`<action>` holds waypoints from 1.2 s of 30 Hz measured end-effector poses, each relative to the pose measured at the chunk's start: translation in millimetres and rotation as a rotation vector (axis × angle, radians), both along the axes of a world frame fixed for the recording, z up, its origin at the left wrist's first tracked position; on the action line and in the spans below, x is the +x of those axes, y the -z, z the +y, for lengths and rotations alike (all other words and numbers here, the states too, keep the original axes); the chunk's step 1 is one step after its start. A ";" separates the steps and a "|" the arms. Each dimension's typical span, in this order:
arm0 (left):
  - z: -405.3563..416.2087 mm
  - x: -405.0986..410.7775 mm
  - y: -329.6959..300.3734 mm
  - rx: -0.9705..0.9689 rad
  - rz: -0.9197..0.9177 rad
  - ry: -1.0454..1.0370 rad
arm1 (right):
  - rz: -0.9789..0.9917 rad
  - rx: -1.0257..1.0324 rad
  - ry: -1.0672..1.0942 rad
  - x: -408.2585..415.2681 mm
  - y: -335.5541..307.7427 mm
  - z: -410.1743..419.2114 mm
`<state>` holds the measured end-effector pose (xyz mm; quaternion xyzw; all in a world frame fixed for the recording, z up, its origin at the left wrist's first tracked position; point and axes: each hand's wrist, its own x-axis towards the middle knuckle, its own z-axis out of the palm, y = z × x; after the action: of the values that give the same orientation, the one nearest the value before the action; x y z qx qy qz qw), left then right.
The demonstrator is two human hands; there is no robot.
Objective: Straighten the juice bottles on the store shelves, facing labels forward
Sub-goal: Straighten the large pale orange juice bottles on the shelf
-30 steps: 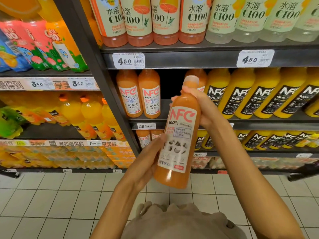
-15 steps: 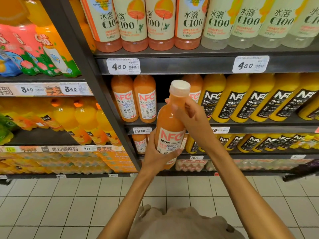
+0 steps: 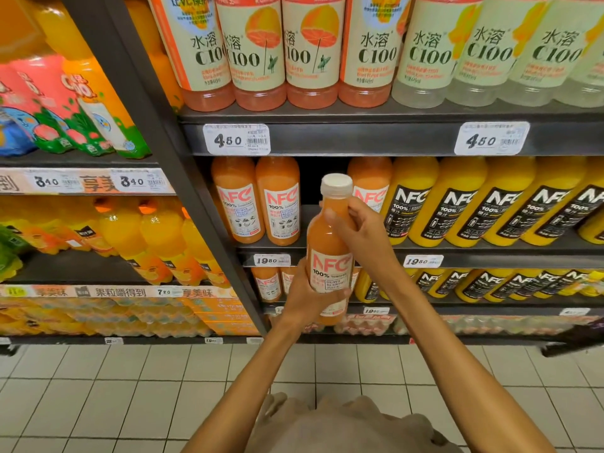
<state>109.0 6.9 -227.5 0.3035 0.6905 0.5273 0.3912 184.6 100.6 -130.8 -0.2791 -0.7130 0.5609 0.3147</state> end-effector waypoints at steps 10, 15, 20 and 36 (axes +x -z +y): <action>42.7 -29.9 -12.1 0.005 0.025 -0.091 | -0.065 0.116 0.081 -33.3 -23.7 33.2; 58.7 -38.0 -18.1 0.024 0.079 -0.127 | -0.079 0.040 0.136 -42.8 -27.9 37.4; 63.0 -30.7 -13.2 -0.064 0.180 -0.290 | -0.037 0.015 0.188 -44.9 -24.3 39.9; 83.7 -29.5 -1.9 -0.142 -0.118 -0.399 | -0.331 0.279 0.281 -52.1 -10.4 50.7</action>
<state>79.5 90.7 -225.6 0.1012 0.7483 0.5609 0.3394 132.5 151.3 -120.4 -0.4175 -0.7794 0.3546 0.3043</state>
